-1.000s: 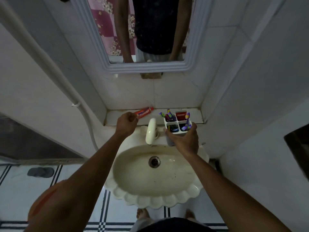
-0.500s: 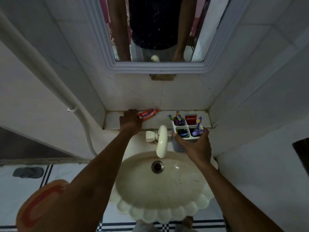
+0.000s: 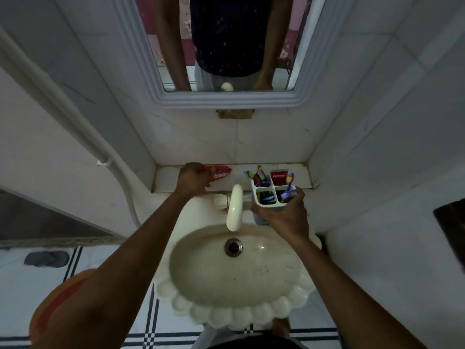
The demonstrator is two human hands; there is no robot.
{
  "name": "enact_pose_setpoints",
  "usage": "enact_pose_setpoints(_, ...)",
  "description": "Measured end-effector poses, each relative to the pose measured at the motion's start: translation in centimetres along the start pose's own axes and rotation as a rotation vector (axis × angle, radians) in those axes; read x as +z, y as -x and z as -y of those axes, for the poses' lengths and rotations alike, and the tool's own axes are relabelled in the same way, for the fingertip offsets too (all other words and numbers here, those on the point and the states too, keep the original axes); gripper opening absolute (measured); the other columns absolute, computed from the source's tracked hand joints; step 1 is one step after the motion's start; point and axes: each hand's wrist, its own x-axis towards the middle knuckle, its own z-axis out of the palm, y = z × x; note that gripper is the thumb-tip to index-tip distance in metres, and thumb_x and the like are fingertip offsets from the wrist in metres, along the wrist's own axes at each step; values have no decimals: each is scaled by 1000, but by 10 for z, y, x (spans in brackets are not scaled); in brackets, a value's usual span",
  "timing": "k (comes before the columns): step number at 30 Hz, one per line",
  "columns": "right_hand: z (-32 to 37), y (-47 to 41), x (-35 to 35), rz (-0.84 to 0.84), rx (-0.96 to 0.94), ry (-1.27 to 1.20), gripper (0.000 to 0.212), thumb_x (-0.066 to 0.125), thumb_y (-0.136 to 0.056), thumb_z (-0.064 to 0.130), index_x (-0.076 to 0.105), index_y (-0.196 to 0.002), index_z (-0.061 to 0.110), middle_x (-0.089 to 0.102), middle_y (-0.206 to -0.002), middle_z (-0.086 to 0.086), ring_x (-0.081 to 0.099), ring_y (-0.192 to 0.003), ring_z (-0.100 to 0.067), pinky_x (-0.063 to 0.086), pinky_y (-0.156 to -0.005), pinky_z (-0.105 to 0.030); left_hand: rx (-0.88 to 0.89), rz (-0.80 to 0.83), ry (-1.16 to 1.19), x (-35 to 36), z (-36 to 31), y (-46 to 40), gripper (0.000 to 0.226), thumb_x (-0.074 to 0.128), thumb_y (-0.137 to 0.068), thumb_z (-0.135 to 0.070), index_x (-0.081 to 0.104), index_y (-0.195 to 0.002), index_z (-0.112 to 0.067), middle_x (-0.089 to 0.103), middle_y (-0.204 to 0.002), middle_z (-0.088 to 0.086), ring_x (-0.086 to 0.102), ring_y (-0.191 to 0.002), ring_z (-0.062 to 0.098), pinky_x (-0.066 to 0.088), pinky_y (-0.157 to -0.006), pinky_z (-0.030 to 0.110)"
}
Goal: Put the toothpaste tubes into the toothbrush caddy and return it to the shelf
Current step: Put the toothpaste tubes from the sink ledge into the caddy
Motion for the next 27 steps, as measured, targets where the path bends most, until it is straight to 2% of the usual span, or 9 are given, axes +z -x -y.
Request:
enact_pose_setpoints(2, -1, 1, 1, 14, -9, 11, 160, 95, -32, 95, 27, -163, 31, 63, -151, 5, 62, -138, -25, 60, -108, -56, 51, -2, 65, -13, -11, 18, 38, 73, -102, -33, 75, -120, -1, 81, -90, 10, 78, -65, 13, 64, -57, 29)
enact_pose_setpoints(6, -1, 7, 0, 10, -23, -6, 156, 95, -40, 87, 23, -165, 30, 62, -151, 0, 58, -140, -30, 57, -109, -56, 219, -66, 162, -31, -48, 66, 34, 72, -103, -32, 76, -123, -6, 82, -96, 9, 80, -73, 18, 67, -65, 33)
enact_pose_setpoints(8, -1, 10, 0, 2, -23, -13, 151, 96, -44, 83, 21, -164, 31, 62, -150, -3, 57, -139, -32, 56, -110, -55, 302, -97, 200, -35, -69, 89, 33, 74, -101, -35, 78, -120, -7, 83, -92, 8, 81, -75, 22, 68, -68, 35)
enact_pose_setpoints(11, -6, 11, -2, 5, -17, -44, 146, 97, -46, 82, 21, -160, 31, 62, -146, -6, 59, -136, -33, 58, -108, -55, 398, -91, 221, -30, -102, 117, 26, 78, -99, -32, 78, -113, -10, 82, -90, 5, 82, -74, 19, 66, -66, 30)
enact_pose_setpoints(14, -8, 12, -3, 11, -12, -67, 143, 94, -42, 86, 25, -154, 30, 63, -143, -6, 60, -135, -33, 60, -105, -56, 522, -110, 21, -19, -125, 133, 23, 78, -98, -31, 79, -112, -13, 79, -85, -5, 79, -72, 8, 63, -64, 21)
enact_pose_setpoints(18, -8, 12, -5, 11, -31, -67, 139, 91, -39, 88, 30, -148, 28, 65, -138, -4, 64, -130, -32, 62, -102, -55, 682, -75, -302, -1, -135, 135, 15, 76, -98, -29, 82, -109, -21, 81, -92, -7, 76, -81, 10, 64, -77, 37)
enact_pose_setpoints(20, -10, 12, -9, 12, -40, -78, 139, 89, -39, 90, 30, -148, 28, 66, -138, -4, 66, -129, -33, 62, -102, -55, 705, -40, -437, 10, -136, 135, 15, 75, -97, -32, 82, -107, -23, 81, -94, -5, 74, -82, 15, 62, -76, 42)
enact_pose_setpoints(23, -11, 12, -7, 37, -49, -67, 143, 87, -39, 91, 29, -152, 26, 63, -142, -7, 63, -132, -34, 60, -105, -56, 676, -29, -511, 20, -129, 130, 16, 72, -98, -33, 79, -106, -21, 79, -91, -2, 70, -78, 18, 60, -72, 44)
enact_pose_setpoints(27, -12, 11, -11, 45, -43, -77, 143, 91, -42, 86, 28, -156, 26, 61, -146, -8, 60, -135, -34, 58, -108, -55, 667, -9, -463, 36, -128, 127, 18, 72, -99, -31, 77, -113, -21, 80, -97, -2, 73, -82, 17, 60, -72, 38)
